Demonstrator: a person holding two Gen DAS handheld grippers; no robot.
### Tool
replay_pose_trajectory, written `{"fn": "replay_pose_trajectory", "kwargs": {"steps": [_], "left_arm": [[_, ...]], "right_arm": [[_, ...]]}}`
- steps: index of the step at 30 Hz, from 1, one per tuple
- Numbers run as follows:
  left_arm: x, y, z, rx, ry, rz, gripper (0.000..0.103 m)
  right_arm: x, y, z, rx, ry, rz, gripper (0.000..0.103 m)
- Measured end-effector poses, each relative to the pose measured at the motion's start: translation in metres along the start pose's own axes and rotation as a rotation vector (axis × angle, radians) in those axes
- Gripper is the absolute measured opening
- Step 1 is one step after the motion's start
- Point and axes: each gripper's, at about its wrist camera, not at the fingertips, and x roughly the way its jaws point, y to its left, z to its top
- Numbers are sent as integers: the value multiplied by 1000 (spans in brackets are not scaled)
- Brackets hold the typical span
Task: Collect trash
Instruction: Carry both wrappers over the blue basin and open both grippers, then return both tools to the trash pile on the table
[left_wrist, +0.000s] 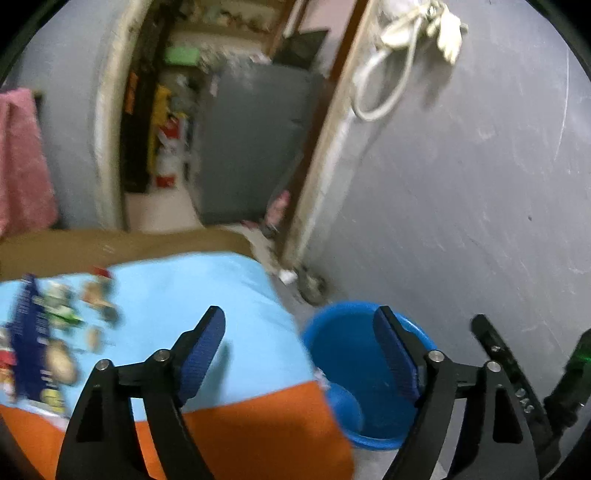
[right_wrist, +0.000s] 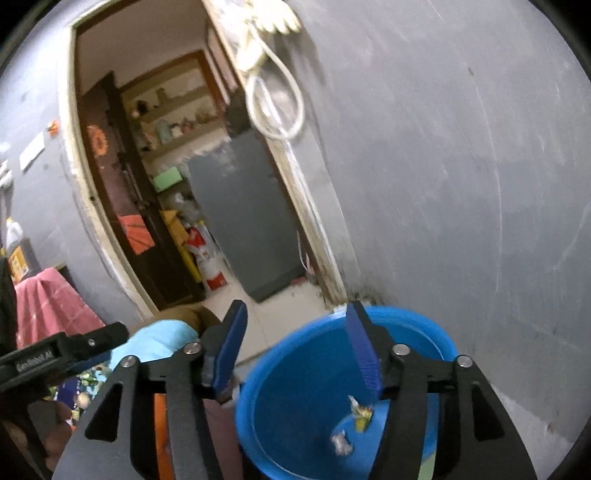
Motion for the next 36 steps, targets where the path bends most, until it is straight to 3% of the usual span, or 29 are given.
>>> {"fn": "replay_pose_trajectory", "kwargs": {"steps": [2,3,10,23,36], "left_arm": [[-19,12,1,-6,-60,38,92],[-31,20,0,-16,-106,64,97],[-92,56,-5,-22,-285,216,101],[-173,127,-45,-6,-422,414,101],[-198,175,-75,-11,-463,516,101]], "right_arm": [[-8,13,2,-30,-56,22,75],[-13,20,2,-46,-85,34,78],[-35,63,0,-122,-232,137,103],[-57,153,-20,-251,-359,377,103],[-38,225,-51,-368,-254,483,103]]}}
